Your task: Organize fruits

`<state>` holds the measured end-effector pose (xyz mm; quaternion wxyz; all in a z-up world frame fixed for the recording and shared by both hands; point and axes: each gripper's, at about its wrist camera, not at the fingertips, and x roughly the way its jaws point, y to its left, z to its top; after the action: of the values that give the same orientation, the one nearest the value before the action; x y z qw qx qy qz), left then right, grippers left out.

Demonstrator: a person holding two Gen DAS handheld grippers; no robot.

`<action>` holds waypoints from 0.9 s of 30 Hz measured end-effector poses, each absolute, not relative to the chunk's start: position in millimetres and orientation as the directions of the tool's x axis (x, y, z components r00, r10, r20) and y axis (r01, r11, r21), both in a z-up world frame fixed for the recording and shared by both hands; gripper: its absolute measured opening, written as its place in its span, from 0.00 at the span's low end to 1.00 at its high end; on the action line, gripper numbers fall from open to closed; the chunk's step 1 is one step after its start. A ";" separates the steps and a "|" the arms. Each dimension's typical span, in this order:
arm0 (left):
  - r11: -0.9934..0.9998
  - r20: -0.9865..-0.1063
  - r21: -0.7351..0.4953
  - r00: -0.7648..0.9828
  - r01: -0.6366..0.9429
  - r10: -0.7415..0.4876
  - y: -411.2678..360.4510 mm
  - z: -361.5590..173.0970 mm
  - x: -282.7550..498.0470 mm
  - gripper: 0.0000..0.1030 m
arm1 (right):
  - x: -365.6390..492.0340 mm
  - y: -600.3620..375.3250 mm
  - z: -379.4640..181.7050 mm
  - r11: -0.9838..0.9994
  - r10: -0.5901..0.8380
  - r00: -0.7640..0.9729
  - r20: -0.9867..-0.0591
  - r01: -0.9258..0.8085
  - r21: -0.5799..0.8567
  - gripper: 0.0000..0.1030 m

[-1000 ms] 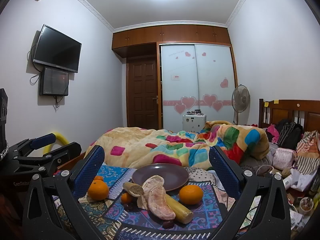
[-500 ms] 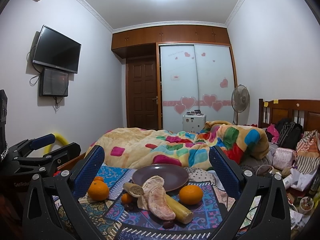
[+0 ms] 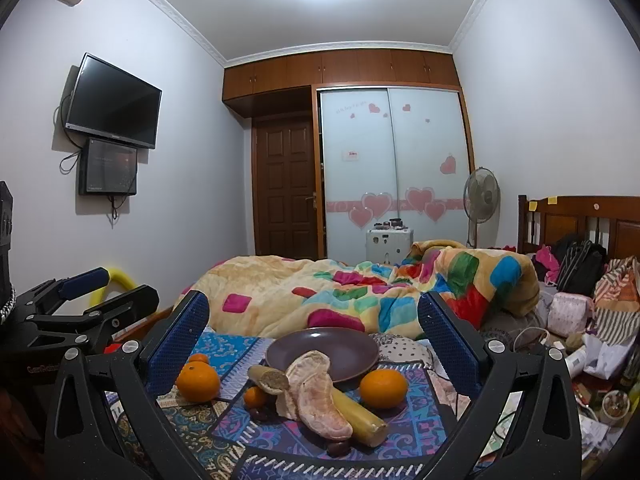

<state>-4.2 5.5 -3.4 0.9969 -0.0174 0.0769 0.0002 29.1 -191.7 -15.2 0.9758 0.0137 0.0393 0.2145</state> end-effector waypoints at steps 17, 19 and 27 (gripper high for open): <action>1.000 -0.155 -0.024 0.988 -0.020 0.016 6.3 -2.7 -4.5 1.00 | 31.9 -190.2 -17.8 0.907 0.421 0.903 -0.082 -0.418 0.047 1.00; 1.000 -0.155 -0.023 0.988 -0.020 0.016 7.3 -3.0 -4.4 1.00 | 31.8 -190.1 -18.1 0.907 0.421 0.903 -0.082 -0.419 0.047 1.00; 1.000 -0.159 -0.024 0.987 -0.017 0.013 8.0 -6.1 -2.2 1.00 | 32.6 -188.2 -19.7 0.906 0.423 0.902 -0.086 -0.421 0.045 1.00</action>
<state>-2.2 8.0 -6.1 0.9967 -0.0125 0.0799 0.0076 32.6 -188.2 -19.7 0.9751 0.0128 0.0468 0.2165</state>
